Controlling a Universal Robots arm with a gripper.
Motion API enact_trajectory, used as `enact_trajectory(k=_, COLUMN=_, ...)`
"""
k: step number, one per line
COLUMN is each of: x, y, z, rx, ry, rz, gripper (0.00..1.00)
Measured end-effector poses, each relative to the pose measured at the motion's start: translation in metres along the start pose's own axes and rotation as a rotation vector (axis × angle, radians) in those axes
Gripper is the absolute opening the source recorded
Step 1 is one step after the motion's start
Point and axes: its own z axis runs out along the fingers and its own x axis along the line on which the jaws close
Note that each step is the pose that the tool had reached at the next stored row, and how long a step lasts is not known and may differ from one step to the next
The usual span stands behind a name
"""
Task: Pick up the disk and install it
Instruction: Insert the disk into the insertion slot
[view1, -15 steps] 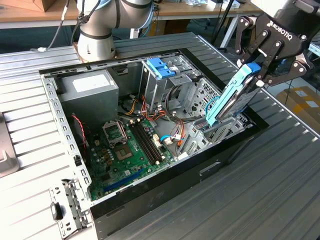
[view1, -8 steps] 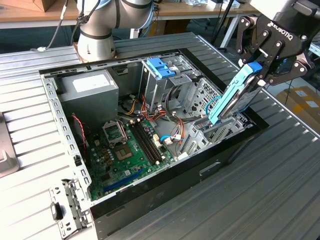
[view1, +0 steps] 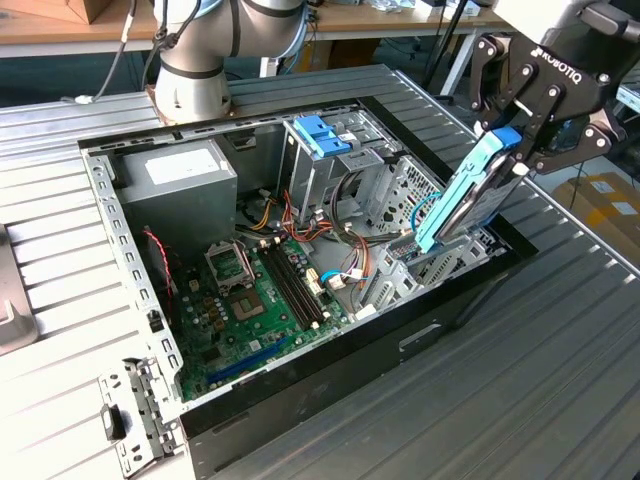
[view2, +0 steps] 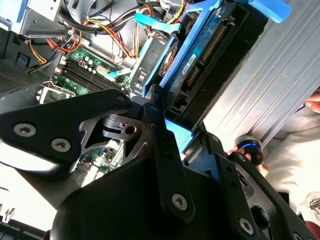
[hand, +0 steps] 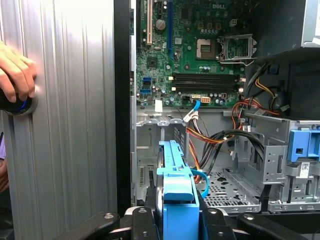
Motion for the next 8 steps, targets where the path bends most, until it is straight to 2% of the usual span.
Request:
enact_trajectory(k=6, x=-0.0002, y=0.0054, z=0.0006, rx=0.0002, ry=0.0006, rz=0.004, gripper=0.37)
enact_trajectory(k=8, x=-0.0005, y=0.0094, z=0.0013, rx=0.0003, ry=0.0007, rz=0.004, gripper=0.37)
